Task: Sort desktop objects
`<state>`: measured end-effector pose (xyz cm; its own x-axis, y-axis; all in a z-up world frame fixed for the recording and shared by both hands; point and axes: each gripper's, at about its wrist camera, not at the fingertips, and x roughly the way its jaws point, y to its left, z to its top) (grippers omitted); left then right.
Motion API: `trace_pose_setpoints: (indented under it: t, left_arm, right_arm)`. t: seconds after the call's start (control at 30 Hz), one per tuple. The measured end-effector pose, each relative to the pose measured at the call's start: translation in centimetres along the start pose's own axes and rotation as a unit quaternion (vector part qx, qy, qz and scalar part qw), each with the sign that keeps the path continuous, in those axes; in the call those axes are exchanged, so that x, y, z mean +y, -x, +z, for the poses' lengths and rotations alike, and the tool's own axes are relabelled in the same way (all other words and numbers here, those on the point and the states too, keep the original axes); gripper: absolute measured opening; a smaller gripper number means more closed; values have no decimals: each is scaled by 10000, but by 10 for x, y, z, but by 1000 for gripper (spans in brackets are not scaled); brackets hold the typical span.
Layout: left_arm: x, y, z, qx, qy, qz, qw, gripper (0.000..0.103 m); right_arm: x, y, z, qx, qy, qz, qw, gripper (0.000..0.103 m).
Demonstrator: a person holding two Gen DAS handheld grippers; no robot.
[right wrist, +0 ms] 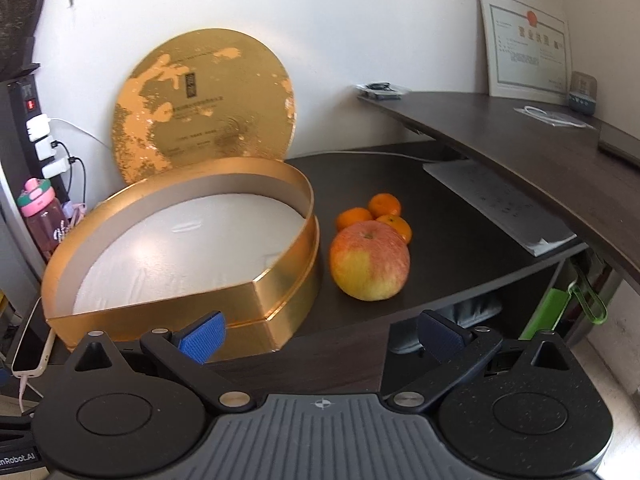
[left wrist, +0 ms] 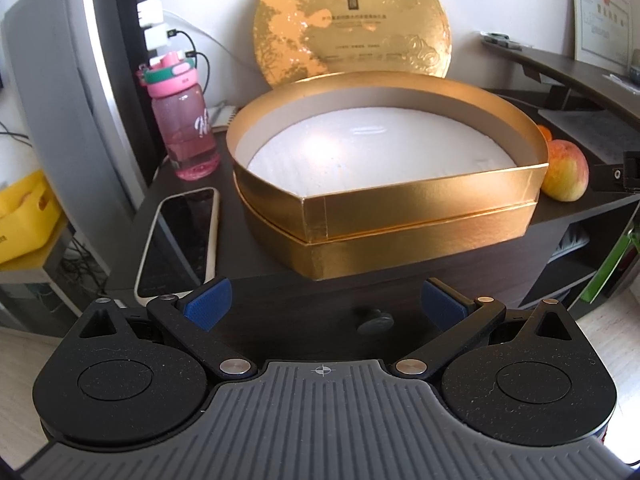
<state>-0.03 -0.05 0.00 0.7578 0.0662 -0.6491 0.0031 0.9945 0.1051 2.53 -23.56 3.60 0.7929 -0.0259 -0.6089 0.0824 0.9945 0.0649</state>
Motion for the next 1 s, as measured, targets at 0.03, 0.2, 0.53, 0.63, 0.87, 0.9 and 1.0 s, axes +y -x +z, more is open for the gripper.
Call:
trace_pose_setpoints:
  t: [0.03, 0.2, 0.53, 0.63, 0.87, 0.9, 1.0]
  left_arm:
    - [-1, 1, 0, -32, -23, -17, 10000, 103]
    - [-3, 2, -3, -142, 8, -154, 9998, 103]
    - [-7, 4, -7, -41, -14, -216, 9998, 103]
    - [-8, 2, -7, 26, 14, -225, 9997, 103]
    - [-8, 1, -7, 77, 52, -187, 9998, 103]
    - [-8, 1, -7, 82, 51, -189, 9998, 103]
    - [-8, 0, -6, 99, 60, -184, 9998, 103]
  right_arm:
    - [-1, -1, 1, -15, 28, -11, 10000, 103]
    - [-13, -8, 4, -120, 153, -26, 9998, 103]
    - [26, -3, -2, -238, 194, -298, 9991, 103]
    - [37, -8, 0, -175, 103, -290, 9994, 103]
    - [15, -5, -8, -160, -5, -13, 9999, 103]
    - [21, -4, -7, -167, -20, -13, 9999, 103]
    - [17, -1, -7, -171, -44, 48, 9998, 103]
